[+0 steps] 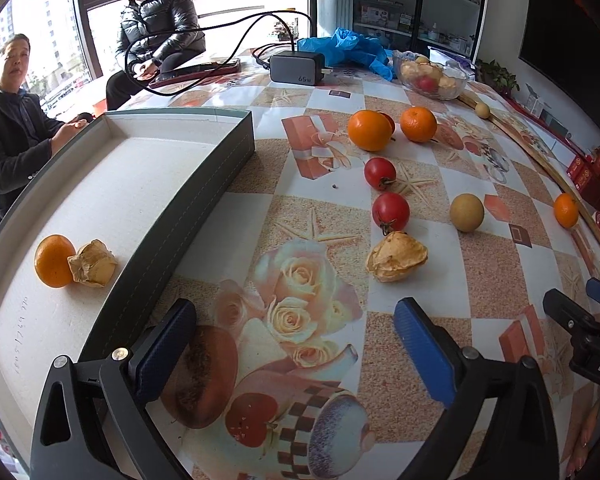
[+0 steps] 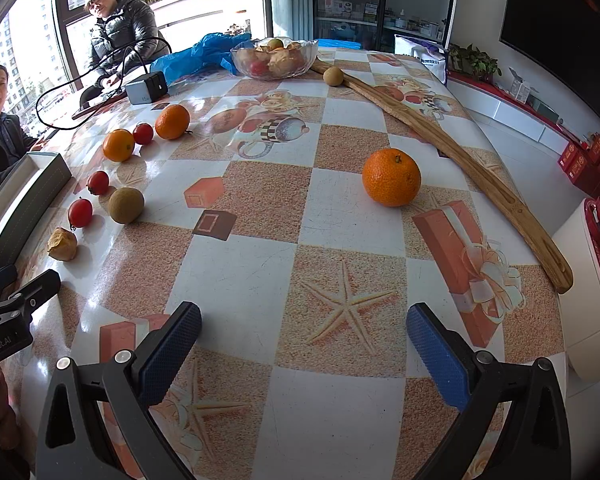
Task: Organize fruits
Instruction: 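Move both tools back over the fruit on the table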
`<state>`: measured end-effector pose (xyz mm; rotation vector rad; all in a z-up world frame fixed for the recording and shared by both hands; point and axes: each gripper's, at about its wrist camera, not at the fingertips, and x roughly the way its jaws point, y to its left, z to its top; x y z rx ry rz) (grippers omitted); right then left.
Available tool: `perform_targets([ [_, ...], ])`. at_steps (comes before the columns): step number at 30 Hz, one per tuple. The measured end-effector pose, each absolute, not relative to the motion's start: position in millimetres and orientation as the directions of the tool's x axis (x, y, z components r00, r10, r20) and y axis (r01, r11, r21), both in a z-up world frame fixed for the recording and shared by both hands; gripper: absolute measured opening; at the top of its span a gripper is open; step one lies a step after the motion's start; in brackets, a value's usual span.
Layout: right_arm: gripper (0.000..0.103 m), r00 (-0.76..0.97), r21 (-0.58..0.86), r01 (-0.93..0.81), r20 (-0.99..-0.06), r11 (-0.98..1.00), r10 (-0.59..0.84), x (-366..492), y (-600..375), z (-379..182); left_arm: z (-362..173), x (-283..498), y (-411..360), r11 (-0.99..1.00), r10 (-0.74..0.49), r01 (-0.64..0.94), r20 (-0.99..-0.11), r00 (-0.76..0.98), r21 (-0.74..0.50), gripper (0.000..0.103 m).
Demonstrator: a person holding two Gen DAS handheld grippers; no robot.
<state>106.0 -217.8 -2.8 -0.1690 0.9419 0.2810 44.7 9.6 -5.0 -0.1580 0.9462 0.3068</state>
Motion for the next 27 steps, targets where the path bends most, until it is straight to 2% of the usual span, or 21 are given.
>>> perform_targets([
  [21,0.103,0.556,-0.021,-0.310,-0.815,0.950,0.163,106,-218,-3,-5,46,9,0.943,0.194,-0.334,-0.817,0.543,0.002,0.102],
  [24,0.103,0.556,-0.021,-0.310,-0.815,0.950,0.163,106,-218,-3,10,29,-3,0.950,0.209,-0.312,-0.769,0.604,0.012,0.101],
  [27,0.103,0.557,-0.021,-0.310,-0.815,0.951,0.163,106,-218,-3,33,6,-19,0.953,0.275,-0.289,-0.677,0.683,0.095,0.102],
])
